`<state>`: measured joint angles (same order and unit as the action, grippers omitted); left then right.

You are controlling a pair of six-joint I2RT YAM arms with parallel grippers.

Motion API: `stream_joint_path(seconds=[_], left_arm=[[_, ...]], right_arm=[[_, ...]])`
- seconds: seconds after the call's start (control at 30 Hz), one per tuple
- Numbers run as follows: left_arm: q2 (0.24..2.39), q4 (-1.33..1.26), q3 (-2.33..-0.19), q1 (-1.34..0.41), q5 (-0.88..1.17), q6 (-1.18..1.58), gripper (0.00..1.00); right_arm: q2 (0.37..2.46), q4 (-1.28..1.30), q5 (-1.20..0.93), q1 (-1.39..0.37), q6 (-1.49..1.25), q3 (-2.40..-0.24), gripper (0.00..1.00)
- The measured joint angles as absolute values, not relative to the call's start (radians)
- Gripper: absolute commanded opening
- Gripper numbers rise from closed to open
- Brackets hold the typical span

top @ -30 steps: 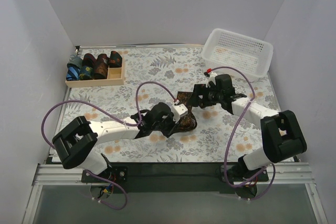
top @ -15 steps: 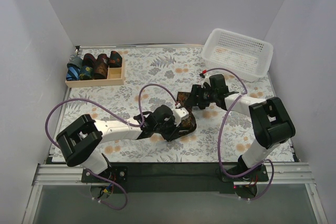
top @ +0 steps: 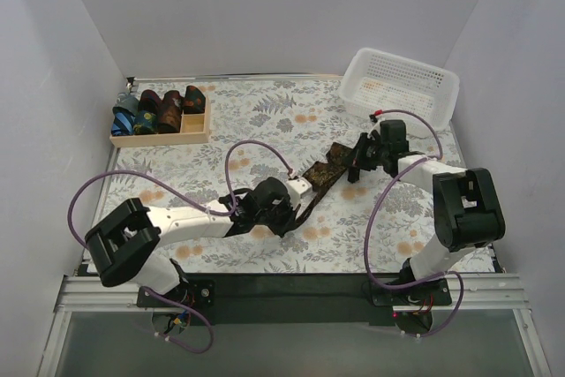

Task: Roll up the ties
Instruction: Flatten the tie

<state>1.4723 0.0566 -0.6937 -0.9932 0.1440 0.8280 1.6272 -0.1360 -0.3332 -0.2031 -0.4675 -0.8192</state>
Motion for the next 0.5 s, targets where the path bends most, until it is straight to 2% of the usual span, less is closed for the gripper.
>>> stream_joint_path(seconds=[0.17, 0.3, 0.33, 0.5], left_arm=[[1.355, 0.105, -0.701, -0.992, 0.083, 0.906, 0.0], [1.217, 0.216, -0.717, -0.988, 0.056, 0.977, 0.0], [1.183, 0.249, -0.73, -0.979, 0.053, 0.997, 0.0], [1.063, 0.355, -0.783, -0.807, 0.106, 1.09, 0.0]], right_arm=[[1.57, -0.046, -0.265, -0.128, -0.461, -0.815, 0.24], [1.527, 0.012, -0.138, -0.091, -0.418, -0.836, 0.45], [1.521, 0.024, -0.103, -0.083, -0.41, -0.846, 0.47], [1.482, 0.067, -0.02, -0.079, -0.355, -0.868, 0.58]])
